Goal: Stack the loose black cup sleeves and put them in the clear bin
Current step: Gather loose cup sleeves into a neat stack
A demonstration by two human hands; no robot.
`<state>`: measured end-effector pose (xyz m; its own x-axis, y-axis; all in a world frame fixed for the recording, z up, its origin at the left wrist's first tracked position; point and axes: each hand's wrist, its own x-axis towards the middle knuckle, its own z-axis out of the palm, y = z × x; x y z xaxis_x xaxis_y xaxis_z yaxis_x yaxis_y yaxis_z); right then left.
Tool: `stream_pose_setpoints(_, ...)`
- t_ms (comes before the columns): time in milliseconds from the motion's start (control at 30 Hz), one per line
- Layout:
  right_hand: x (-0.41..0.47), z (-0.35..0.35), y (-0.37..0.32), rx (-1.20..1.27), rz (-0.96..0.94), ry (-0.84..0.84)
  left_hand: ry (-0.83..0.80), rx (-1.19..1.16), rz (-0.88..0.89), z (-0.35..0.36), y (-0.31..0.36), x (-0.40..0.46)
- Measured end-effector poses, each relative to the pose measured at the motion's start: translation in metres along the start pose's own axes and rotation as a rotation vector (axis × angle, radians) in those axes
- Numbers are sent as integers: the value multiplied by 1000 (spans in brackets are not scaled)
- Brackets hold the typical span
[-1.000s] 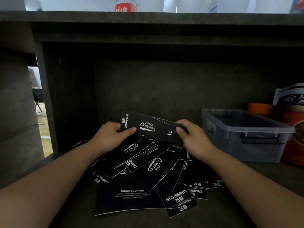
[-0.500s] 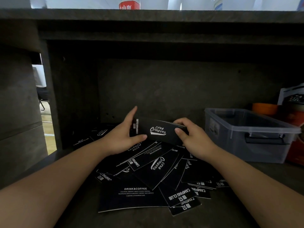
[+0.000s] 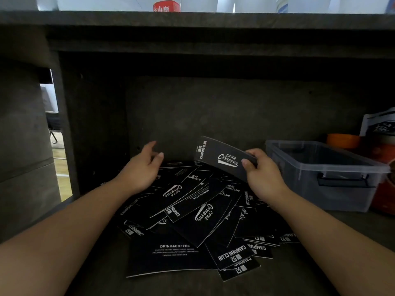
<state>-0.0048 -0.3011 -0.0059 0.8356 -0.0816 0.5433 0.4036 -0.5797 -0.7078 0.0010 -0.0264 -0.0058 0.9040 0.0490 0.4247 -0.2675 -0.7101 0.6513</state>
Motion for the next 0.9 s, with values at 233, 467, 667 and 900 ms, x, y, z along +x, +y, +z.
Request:
stream_pose_setpoints(233,1,-2,4,-11,54,51,-273,161,35,3,0,-6)
stream_pose_setpoints(467,1,-2,3,-27,37,47,-297,225,160,5,-5,1)
stream_pose_setpoints(667,0,-1,2,-31,25,45,-360,244,150,9,-3,-2)
stream_pose_setpoints(900,1,0,3,-44,25,77,-292,474,360,13,10,-3)
